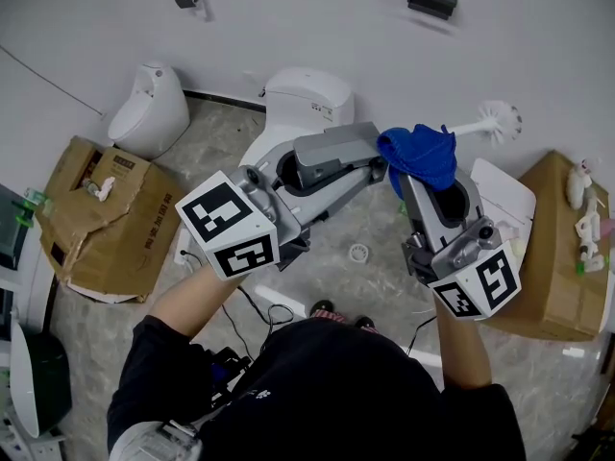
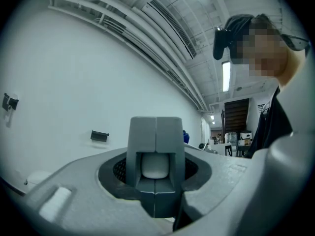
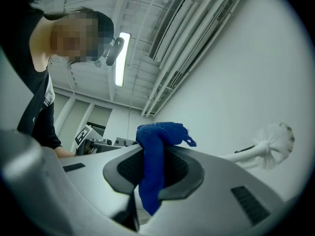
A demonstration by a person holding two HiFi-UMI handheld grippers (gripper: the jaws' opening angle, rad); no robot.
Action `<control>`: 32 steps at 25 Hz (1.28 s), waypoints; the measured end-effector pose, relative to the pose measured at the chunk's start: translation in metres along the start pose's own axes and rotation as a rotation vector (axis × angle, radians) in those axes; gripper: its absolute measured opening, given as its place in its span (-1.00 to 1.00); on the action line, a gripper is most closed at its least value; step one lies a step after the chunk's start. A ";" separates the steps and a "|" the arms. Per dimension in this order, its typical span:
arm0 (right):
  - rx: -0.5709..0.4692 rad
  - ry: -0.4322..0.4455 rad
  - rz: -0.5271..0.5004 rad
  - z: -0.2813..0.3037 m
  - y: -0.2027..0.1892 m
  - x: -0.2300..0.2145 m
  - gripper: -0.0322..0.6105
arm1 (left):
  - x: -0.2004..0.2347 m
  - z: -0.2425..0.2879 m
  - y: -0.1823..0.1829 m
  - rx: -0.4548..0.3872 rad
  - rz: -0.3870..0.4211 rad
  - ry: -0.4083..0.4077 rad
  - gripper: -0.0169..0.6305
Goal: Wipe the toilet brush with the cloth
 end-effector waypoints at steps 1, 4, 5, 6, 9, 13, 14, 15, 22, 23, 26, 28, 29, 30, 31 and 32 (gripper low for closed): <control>0.002 0.002 0.000 0.000 -0.001 0.001 -0.66 | 0.000 0.000 0.001 -0.002 0.002 0.002 -0.44; 0.000 0.008 0.010 -0.002 -0.004 0.003 -0.66 | -0.001 0.000 0.002 -0.004 0.002 0.001 -0.44; -0.003 0.009 0.015 -0.002 -0.005 0.002 -0.66 | -0.001 0.001 0.001 -0.003 0.001 0.001 -0.44; -0.005 0.009 0.017 -0.003 -0.005 0.001 -0.66 | -0.001 0.002 0.001 -0.002 0.000 0.001 -0.44; 0.004 -0.002 0.001 -0.006 -0.008 -0.001 -0.66 | -0.001 0.002 -0.001 0.000 -0.012 0.003 -0.44; 0.011 -0.045 -0.020 -0.011 -0.009 -0.010 -0.66 | -0.001 0.001 0.001 -0.009 -0.025 -0.001 -0.44; 0.012 -0.055 -0.022 -0.012 -0.009 -0.013 -0.66 | -0.001 0.002 0.002 -0.010 -0.022 -0.002 -0.44; 0.012 -0.063 -0.024 -0.013 -0.009 -0.016 -0.66 | -0.002 0.002 0.002 -0.011 -0.020 -0.005 -0.44; 0.011 -0.118 -0.049 -0.019 -0.005 -0.035 -0.66 | -0.004 0.002 0.006 -0.012 -0.010 -0.017 -0.44; 0.010 -0.128 -0.051 -0.020 -0.005 -0.038 -0.66 | -0.004 0.003 0.006 -0.012 -0.010 -0.018 -0.44; 0.005 -0.159 -0.058 -0.024 -0.005 -0.047 -0.66 | -0.003 0.003 0.006 -0.011 -0.010 -0.021 -0.44; 0.001 -0.179 -0.062 -0.027 -0.005 -0.053 -0.66 | -0.003 0.002 0.005 -0.010 -0.009 -0.022 -0.44; 0.000 -0.189 -0.063 -0.028 -0.005 -0.057 -0.66 | -0.003 0.002 0.005 -0.010 -0.010 -0.023 -0.44; -0.001 -0.199 -0.065 -0.030 -0.004 -0.060 -0.65 | -0.003 0.002 0.005 -0.011 -0.011 -0.024 -0.44; -0.002 -0.207 -0.068 -0.031 -0.004 -0.064 -0.66 | -0.003 0.002 0.005 -0.011 -0.014 -0.025 -0.44; -0.003 -0.214 -0.071 -0.032 -0.003 -0.067 -0.66 | -0.003 0.002 0.005 -0.012 -0.016 -0.025 -0.44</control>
Point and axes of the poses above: the fingertips, and each gripper's own axes: z forward along the fingers, x to its left, y out of its top, the point moved 3 cm from there along -z, backward along the fingers, and after that the axes turned 5 degrees about -x, right-handed, at the moved point
